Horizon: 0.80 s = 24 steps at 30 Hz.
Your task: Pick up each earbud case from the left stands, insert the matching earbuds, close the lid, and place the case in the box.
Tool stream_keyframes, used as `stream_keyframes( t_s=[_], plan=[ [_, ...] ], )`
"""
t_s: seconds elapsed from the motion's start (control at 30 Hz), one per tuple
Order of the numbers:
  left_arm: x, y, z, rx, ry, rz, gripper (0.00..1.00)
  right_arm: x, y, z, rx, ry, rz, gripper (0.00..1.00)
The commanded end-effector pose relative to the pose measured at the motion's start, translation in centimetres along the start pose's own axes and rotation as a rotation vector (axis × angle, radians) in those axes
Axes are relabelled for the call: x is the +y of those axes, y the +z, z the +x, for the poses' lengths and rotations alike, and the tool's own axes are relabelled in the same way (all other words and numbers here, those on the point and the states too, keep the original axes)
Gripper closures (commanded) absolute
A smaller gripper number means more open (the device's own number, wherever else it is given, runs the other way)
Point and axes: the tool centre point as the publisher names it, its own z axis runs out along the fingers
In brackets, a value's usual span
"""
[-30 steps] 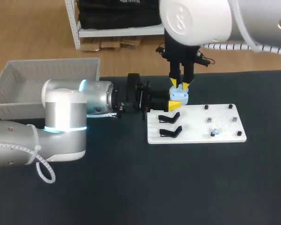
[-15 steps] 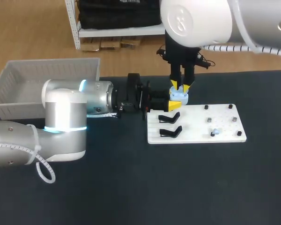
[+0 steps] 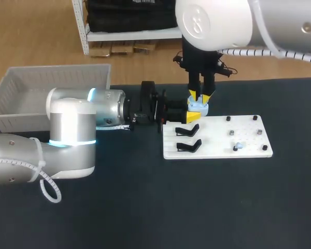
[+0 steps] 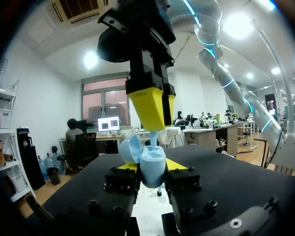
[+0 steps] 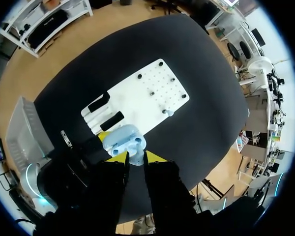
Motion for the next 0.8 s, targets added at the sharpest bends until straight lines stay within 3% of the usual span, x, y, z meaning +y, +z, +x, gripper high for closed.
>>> stream_keyframes(
  t_s=[0.03,0.8],
  plan=[
    [-0.09,0.00,0.10,-0.003,0.003,-0.003,1.00,0.13,0.05,-0.13,0.004,0.003,0.004,1.00],
    [-0.09,0.00,0.10,-0.003,0.003,-0.003,1.00,0.42,0.93,-0.68,0.019,0.023,0.038,1.00]
  ],
)
